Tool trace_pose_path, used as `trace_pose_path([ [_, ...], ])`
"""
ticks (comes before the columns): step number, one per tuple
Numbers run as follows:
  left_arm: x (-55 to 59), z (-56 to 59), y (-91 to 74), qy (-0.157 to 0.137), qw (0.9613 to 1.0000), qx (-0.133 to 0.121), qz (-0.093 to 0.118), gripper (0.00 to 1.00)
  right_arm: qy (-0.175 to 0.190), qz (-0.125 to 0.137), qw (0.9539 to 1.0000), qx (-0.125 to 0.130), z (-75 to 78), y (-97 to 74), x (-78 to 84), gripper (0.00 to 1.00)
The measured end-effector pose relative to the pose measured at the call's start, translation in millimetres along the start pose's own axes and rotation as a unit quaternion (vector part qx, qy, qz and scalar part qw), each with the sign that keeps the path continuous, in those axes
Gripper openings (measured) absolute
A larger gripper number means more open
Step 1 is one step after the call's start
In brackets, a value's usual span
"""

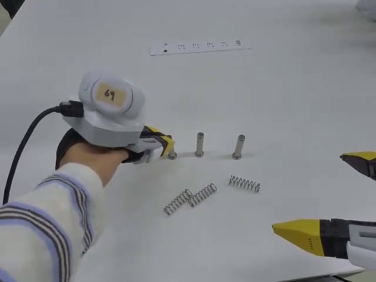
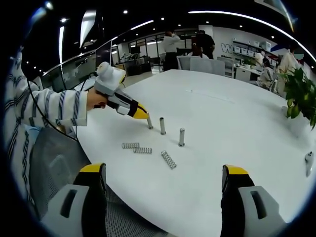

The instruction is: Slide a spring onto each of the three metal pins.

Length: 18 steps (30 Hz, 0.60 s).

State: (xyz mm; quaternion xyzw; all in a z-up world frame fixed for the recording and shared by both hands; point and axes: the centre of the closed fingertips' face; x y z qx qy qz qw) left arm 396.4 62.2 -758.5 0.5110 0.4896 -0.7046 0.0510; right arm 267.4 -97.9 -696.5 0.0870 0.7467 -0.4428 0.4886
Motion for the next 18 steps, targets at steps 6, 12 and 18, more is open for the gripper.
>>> trace_pose_path([
  [6, 0.1, 0.1, -0.6, 0.004, 1.0, -0.002, 0.003, 0.0, -0.001, 0.001, 1.0, -0.001, -0.7, -0.1, -0.6, 0.96],
  [12, -0.6, 1.6, 0.2, -0.006, 1.0, 0.006, 0.004, 0.01, -0.004, -0.001, 1.0, -0.001, -1.8, -0.9, 0.0, 0.95],
  [18, -0.9, 1.7, 1.3, -0.001, 1.0, 0.003, 0.005, 0.01, -0.001, 0.003, 1.0, 0.004, 0.6, -3.6, -1.0, 0.95],
])
Point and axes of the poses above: the centre of the closed fingertips' face, and the gripper's own axes: y roughly forward along the fingers, z roughly to its right, x roughly out of its underside, and after that the axes turned 3 degrees about -x, right-handed
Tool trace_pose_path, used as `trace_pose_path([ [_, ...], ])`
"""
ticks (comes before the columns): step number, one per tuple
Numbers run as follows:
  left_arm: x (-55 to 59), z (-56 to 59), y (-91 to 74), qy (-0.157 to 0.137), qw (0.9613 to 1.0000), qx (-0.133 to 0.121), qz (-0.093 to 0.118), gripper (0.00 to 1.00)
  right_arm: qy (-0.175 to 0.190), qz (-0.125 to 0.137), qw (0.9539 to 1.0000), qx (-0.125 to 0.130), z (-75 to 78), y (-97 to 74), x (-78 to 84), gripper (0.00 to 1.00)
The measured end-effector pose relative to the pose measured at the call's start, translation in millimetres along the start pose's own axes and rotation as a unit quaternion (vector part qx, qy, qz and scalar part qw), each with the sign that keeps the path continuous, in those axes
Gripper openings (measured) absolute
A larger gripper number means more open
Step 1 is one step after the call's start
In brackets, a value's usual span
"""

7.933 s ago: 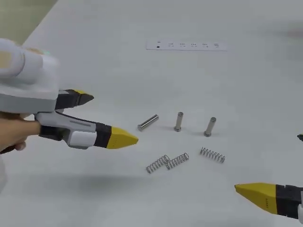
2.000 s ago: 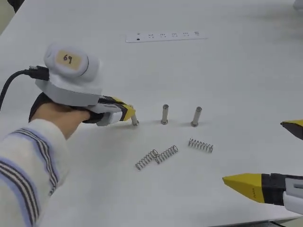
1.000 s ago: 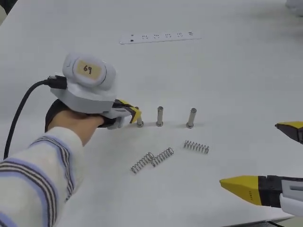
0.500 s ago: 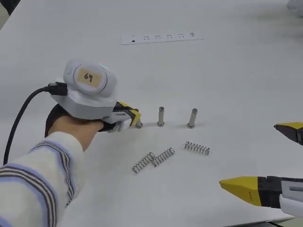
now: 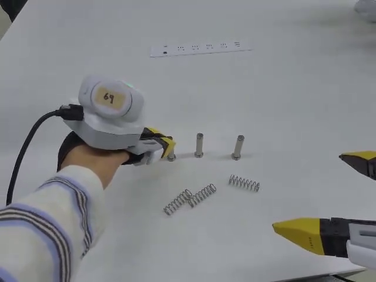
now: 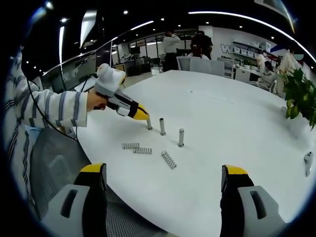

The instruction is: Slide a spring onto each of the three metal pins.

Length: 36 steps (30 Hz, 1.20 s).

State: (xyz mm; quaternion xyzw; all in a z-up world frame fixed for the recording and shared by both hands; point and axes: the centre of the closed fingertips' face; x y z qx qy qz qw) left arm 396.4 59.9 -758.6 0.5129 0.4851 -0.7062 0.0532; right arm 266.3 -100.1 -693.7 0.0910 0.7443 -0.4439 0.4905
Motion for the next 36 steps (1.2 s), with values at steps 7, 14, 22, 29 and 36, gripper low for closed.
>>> trace_pose_path([
  [7, 0.3, -1.7, -0.7, 0.0, 1.0, -0.004, 0.0, 0.03, 0.002, 0.0, 1.0, 0.001, 0.9, -0.4, 1.0, 0.96],
  [14, 0.8, -1.7, -1.6, -0.007, 1.0, 0.0, 0.0, 0.03, 0.0, -0.002, 1.0, -0.002, -0.7, 1.8, 1.4, 0.96],
  [22, 1.5, -4.2, -4.5, -0.012, 0.9999, -0.004, 0.002, 0.05, 0.0, -0.004, 1.0, -0.004, -1.3, 3.0, 2.6, 0.96],
  [29, 3.3, -2.4, -9.3, -0.005, 1.0, -0.003, -0.001, 0.06, -0.001, -0.006, 0.9999, -0.01, -4.9, 6.2, 2.7, 0.95],
  [36, 8.4, 1.4, -14.6, -0.009, 0.9999, 0.003, -0.004, 0.08, -0.001, -0.007, 0.9999, -0.012, -6.0, 7.0, 2.6, 0.95],
])
Point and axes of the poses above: the centre of the closed fingertips' face, and the gripper's own axes: y roughly forward along the fingers, z roughly to its right, x roughly out of its underside, and after that the axes turned 3 degrees about -x, right-handed
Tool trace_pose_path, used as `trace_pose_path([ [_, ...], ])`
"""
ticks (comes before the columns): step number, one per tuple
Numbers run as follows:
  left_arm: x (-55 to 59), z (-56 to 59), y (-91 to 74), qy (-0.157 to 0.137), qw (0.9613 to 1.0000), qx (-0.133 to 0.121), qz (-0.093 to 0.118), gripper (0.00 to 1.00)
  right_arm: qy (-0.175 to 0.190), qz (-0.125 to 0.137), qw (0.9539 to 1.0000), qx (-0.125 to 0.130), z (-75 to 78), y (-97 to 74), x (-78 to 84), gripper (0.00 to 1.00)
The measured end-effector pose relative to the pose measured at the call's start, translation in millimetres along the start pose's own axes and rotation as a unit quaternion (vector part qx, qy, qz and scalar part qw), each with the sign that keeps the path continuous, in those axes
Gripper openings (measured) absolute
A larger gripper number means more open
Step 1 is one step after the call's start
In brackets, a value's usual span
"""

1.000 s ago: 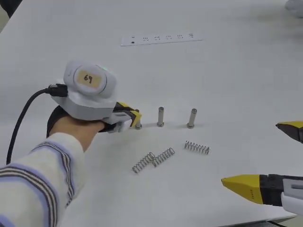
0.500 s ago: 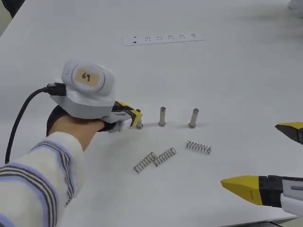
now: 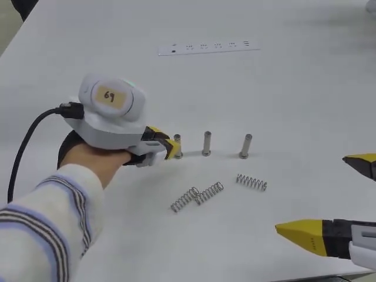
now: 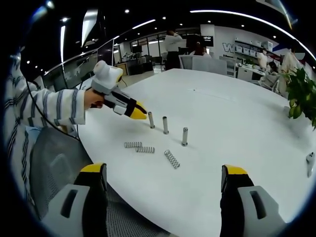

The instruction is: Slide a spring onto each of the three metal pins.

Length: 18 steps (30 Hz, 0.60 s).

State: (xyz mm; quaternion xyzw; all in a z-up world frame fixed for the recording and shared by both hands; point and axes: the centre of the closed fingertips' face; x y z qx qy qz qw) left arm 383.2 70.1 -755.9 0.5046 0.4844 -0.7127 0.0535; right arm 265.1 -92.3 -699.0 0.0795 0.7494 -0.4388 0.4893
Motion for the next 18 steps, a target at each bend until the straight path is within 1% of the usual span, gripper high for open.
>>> trace_pose_path([
  [10, 20.8, 6.8, -8.5, -0.009, 0.9998, 0.01, -0.017, 0.1, 0.002, -0.002, 1.0, -0.002, -0.8, 1.1, 0.9, 0.95],
  [11, 22.7, 7.1, -9.1, -0.009, 0.9997, 0.011, -0.021, 0.11, 0.004, -0.001, 1.0, -0.002, -0.7, 1.4, 0.8, 0.95],
  [12, 26.3, 9.0, -9.5, -0.017, 0.9993, 0.018, -0.028, 0.11, 0.004, -0.001, 1.0, -0.002, -0.6, 1.5, 0.8, 0.95],
  [18, 31.3, 17.3, -12.1, -0.024, 0.9987, 0.033, -0.031, 0.12, 0.005, 0.002, 1.0, -0.003, -0.7, 2.5, -0.2, 0.95],
])
Point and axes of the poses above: the centre of the closed fingertips' face, and the gripper's own axes: y roughly forward along the fingers, z roughly to its right, x roughly out of its underside, and after that the axes turned 3 degrees about -x, right-handed
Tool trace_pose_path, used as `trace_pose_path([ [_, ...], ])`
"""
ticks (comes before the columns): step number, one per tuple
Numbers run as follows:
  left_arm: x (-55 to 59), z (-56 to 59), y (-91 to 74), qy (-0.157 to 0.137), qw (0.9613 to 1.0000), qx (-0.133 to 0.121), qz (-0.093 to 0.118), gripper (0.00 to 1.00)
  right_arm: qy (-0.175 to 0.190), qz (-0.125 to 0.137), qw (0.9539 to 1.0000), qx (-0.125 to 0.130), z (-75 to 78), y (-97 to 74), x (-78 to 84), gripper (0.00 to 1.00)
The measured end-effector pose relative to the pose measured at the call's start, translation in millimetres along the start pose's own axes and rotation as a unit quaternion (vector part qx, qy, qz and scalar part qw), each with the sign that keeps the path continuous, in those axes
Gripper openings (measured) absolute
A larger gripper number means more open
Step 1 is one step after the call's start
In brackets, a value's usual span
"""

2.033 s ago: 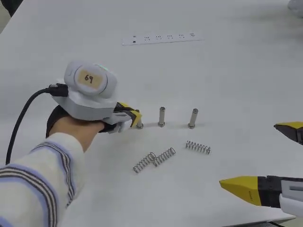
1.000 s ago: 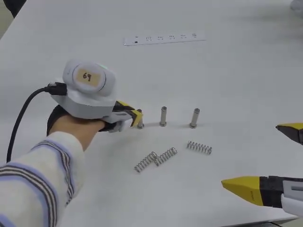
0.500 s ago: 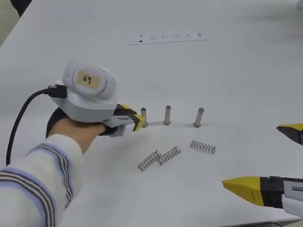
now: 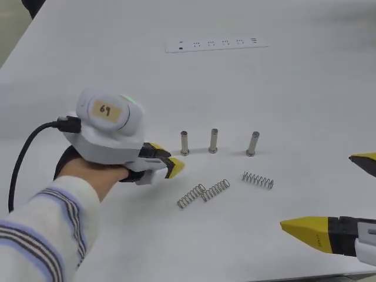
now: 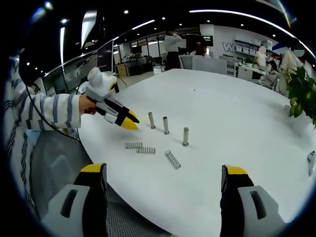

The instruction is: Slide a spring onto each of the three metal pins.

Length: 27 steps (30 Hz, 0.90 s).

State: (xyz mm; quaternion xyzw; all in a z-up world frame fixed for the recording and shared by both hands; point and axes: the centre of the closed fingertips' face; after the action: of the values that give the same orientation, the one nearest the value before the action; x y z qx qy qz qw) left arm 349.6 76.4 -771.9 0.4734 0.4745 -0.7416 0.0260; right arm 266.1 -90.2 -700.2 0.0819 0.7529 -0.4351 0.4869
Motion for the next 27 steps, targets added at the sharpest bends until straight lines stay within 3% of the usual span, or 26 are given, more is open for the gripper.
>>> trace_pose_path([
  [7, 12.9, 24.6, 0.0, -0.004, 0.9992, 0.036, -0.014, 0.12, 0.0, -0.001, 1.0, -0.001, -0.4, -0.4, 1.1, 0.95],
  [16, 26.0, 41.8, -0.6, 0.015, 0.9972, 0.062, -0.038, 0.12, -0.001, 0.001, 1.0, 0.002, 0.4, -0.7, -0.6, 0.96],
  [27, 48.7, 45.5, -1.6, 0.029, 0.996, 0.055, -0.063, 0.15, 0.0, 0.003, 1.0, 0.0, -1.1, 0.0, -1.5, 0.98],
])
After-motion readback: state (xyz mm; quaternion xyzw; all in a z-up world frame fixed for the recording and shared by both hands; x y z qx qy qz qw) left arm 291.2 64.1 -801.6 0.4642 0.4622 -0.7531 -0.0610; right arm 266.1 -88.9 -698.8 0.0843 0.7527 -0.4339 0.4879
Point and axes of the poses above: the centre of the closed fingertips' face, and the gripper's own axes: y roughly forward along the fingers, z roughly to its right, x roughly out of its underside, and after that the axes turned 3 degrees about -x, right-handed
